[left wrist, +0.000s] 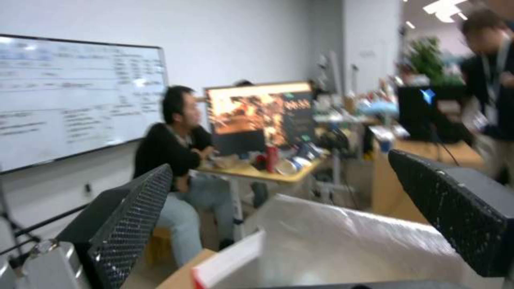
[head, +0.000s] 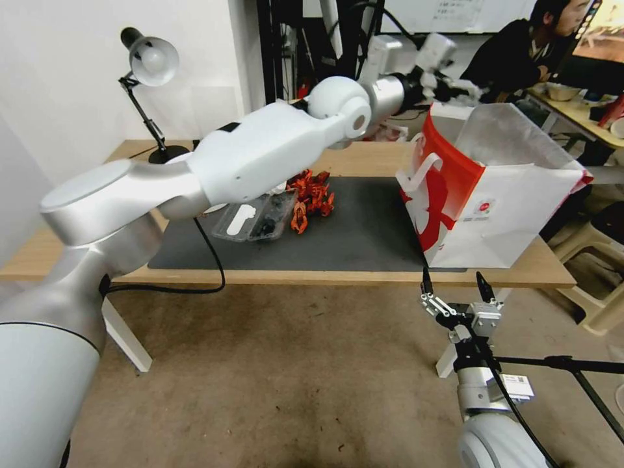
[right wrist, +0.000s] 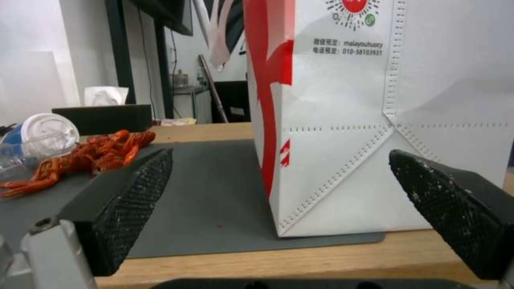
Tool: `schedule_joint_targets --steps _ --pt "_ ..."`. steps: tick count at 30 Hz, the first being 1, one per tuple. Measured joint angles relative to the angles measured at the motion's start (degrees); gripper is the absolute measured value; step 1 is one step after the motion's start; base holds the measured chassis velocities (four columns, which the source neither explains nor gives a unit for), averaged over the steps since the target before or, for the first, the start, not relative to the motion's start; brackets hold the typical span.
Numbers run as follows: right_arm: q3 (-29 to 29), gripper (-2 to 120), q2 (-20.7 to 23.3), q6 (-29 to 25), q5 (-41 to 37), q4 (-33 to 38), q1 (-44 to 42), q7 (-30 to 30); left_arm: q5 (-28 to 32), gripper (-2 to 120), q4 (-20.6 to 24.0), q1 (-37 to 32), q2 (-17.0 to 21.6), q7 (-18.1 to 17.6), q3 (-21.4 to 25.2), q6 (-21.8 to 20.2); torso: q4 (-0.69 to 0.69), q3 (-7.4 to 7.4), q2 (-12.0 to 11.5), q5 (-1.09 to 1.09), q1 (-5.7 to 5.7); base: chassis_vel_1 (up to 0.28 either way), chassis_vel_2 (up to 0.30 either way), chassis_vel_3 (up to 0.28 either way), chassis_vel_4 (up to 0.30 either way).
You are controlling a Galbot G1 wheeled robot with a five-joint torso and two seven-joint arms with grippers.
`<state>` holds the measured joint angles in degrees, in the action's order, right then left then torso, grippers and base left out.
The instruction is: Pick up the trash from the table and place it into the takeout bag.
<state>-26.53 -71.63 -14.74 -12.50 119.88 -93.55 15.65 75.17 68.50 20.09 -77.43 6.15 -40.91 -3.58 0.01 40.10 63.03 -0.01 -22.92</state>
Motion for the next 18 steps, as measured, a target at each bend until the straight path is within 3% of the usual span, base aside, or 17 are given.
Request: schedule_joint_targets --steps 5,10,18 --pt "-0.01 100 -0.07 0.22 0.17 0.35 -0.18 0.08 0.38 100 5.7 -5.37 4.17 -6.04 4.37 1.12 -0.01 0.0 0.0 -0.01 0.0 0.0 0.0 0.0 0.0" --pt "-0.01 100 -0.07 0.37 0.3 0.38 -0.19 0.13 -0.13 100 9.47 -9.28 7.09 -8.37 6.34 1.54 -0.01 0.0 0.0 -0.01 0.0 0.0 0.0 0.0 0.0" --pt "0.22 100 -0.18 0.56 0.69 0.31 -0.09 0.17 -2.16 100 17.3 -19.01 15.85 -10.88 11.59 2.12 -0.02 0.0 0.0 0.0 0.0 0.0 0.0 0.0 0.0"
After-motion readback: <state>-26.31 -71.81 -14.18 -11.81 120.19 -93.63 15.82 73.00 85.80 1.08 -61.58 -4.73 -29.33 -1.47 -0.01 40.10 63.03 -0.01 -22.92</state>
